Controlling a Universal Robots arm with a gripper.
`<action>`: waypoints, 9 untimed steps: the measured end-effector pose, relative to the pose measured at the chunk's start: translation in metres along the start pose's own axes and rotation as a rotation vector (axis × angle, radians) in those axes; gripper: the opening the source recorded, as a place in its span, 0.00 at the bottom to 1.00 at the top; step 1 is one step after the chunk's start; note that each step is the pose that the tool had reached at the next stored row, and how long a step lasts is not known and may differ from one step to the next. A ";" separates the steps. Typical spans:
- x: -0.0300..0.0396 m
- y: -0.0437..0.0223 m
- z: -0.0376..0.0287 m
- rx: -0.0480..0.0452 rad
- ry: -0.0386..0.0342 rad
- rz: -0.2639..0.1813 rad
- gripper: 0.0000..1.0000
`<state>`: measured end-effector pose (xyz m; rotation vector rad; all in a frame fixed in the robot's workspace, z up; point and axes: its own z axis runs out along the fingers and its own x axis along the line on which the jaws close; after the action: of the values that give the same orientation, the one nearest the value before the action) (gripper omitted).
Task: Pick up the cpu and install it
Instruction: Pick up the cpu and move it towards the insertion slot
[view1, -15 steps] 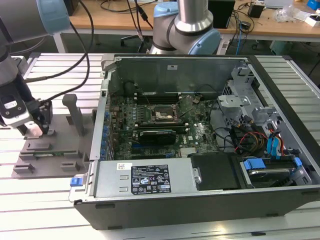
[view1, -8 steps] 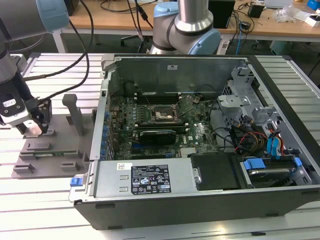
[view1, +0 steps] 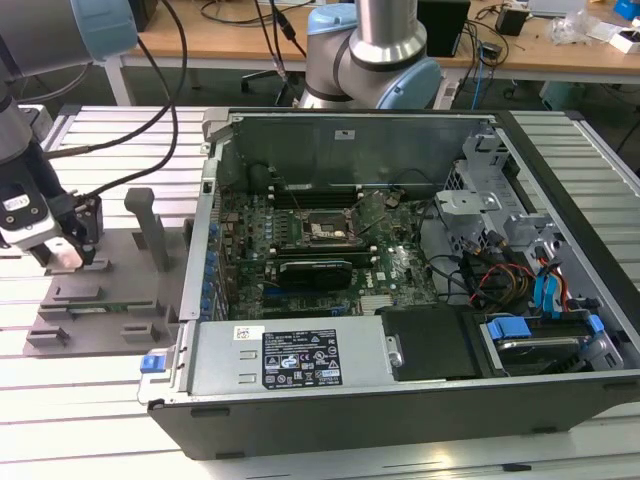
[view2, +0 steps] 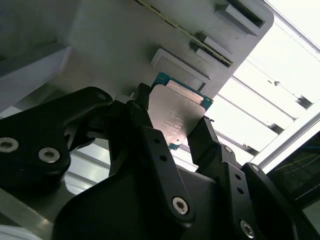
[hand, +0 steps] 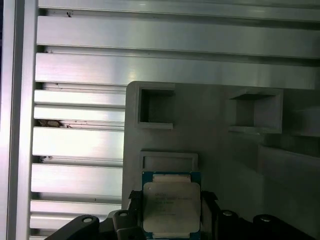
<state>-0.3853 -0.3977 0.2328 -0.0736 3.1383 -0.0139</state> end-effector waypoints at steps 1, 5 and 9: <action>0.0000 0.0000 -0.0005 0.0000 0.0001 0.000 0.55; 0.0000 0.0000 -0.0027 0.0001 0.0002 0.000 0.55; 0.0000 0.0000 -0.0051 0.0001 0.0001 0.000 0.55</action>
<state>-0.3853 -0.3977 0.2379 -0.0736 3.1385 -0.0141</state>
